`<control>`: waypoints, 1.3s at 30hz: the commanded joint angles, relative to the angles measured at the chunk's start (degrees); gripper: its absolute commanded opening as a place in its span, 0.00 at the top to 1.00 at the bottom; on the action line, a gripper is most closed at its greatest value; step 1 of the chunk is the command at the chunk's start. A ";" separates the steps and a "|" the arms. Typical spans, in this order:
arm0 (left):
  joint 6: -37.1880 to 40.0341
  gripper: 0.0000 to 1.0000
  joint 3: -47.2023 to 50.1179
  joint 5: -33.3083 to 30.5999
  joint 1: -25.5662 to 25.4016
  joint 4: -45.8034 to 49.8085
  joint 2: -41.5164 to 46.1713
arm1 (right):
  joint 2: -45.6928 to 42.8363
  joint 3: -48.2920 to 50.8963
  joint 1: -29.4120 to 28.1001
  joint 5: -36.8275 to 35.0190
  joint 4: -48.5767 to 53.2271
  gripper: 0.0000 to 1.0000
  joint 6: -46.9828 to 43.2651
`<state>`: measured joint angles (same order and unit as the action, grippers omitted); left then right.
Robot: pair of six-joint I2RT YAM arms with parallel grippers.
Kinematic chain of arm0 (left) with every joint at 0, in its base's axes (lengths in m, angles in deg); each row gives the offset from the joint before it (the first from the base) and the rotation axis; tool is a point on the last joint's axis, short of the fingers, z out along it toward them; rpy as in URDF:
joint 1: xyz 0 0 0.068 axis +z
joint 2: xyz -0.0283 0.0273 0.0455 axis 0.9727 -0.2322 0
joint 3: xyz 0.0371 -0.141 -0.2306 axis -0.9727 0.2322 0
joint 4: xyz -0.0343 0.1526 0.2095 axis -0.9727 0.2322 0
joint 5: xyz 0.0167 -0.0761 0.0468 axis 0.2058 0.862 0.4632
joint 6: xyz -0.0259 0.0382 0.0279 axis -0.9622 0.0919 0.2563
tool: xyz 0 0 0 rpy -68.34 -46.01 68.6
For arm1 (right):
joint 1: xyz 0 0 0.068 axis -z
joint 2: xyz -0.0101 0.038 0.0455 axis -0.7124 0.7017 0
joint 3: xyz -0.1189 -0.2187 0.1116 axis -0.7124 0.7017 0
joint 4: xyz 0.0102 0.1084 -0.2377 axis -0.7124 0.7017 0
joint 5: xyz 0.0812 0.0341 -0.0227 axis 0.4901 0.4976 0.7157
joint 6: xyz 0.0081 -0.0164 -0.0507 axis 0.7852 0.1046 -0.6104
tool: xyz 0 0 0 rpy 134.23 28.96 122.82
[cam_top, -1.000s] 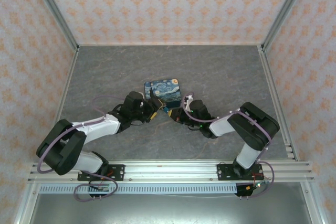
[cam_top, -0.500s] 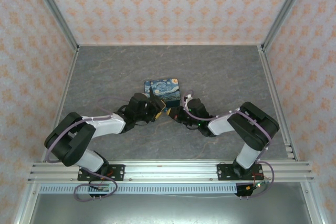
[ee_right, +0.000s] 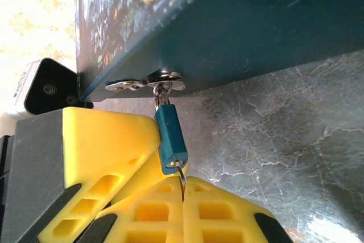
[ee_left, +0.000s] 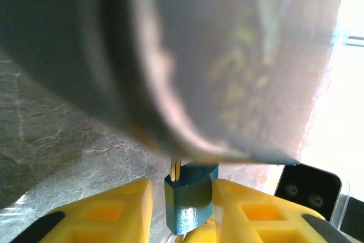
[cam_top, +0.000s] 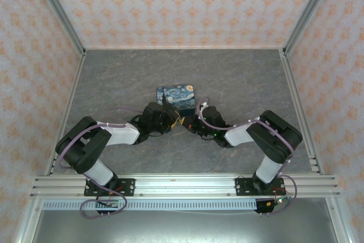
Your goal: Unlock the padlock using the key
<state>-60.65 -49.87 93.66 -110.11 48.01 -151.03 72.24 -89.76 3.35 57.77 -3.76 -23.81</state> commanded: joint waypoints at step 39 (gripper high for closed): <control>-2.32 1.00 -5.13 -1.38 -0.65 7.78 4.12 | -34.42 -1.28 -1.38 -14.36 36.90 0.49 -44.61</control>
<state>-61.98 -53.04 92.24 -110.35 54.22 -148.84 42.41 -89.06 2.91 45.46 25.79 -52.88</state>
